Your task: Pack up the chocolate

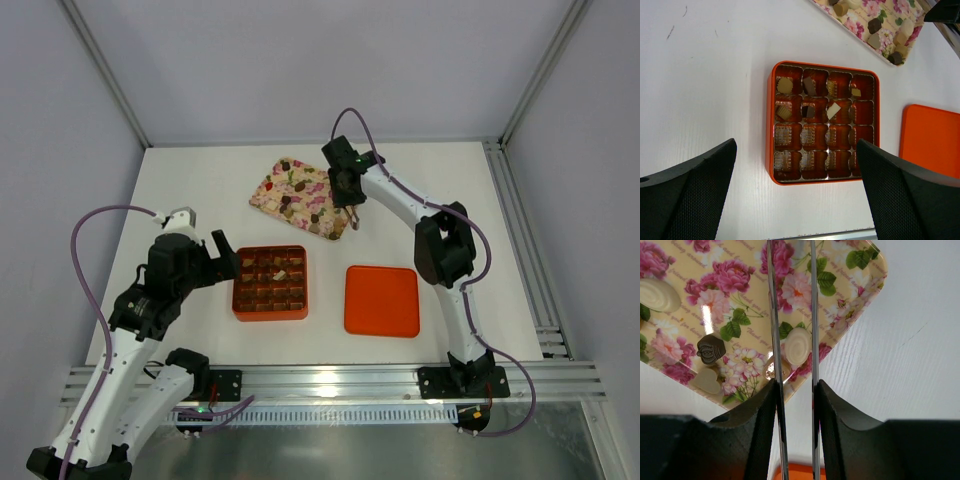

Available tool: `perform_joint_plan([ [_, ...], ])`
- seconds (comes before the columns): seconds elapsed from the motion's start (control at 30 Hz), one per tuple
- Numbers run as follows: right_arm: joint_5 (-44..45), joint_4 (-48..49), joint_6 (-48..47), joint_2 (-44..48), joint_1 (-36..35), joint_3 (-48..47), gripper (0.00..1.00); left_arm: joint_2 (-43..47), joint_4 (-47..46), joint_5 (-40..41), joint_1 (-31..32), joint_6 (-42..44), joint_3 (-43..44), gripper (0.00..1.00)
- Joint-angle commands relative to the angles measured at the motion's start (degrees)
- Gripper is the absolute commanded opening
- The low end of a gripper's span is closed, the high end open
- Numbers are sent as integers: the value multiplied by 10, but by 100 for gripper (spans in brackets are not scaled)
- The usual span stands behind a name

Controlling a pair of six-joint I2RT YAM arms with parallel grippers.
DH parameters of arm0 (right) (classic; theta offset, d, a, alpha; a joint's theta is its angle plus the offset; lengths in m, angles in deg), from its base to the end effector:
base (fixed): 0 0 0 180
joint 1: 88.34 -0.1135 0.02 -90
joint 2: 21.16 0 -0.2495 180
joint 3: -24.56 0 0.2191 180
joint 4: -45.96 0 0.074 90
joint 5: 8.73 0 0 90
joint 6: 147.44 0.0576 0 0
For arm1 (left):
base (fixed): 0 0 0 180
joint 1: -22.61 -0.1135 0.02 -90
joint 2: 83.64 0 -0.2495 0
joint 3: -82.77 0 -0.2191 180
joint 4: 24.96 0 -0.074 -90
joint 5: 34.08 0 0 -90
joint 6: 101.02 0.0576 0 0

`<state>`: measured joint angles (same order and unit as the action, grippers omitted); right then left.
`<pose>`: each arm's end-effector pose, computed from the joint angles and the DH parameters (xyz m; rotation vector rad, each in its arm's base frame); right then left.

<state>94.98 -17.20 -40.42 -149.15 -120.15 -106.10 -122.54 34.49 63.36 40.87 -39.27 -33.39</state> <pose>0.3951 0.2290 0.2072 -0.2508 2.5660 -0.0016 0.1282 -0.0344 0.2883 -0.2646 2.1694 -0.3231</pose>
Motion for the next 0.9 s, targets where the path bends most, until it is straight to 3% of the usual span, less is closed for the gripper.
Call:
perform_joint_plan([
  [0.0, 23, 5, -7, 19, -1, -14, 38, 1, -10, -2, 1, 0, 7, 100],
  [0.87, -26, 56, 16, 195, -43, 183, 38, 7, -11, -3, 1, -1, 7, 100],
])
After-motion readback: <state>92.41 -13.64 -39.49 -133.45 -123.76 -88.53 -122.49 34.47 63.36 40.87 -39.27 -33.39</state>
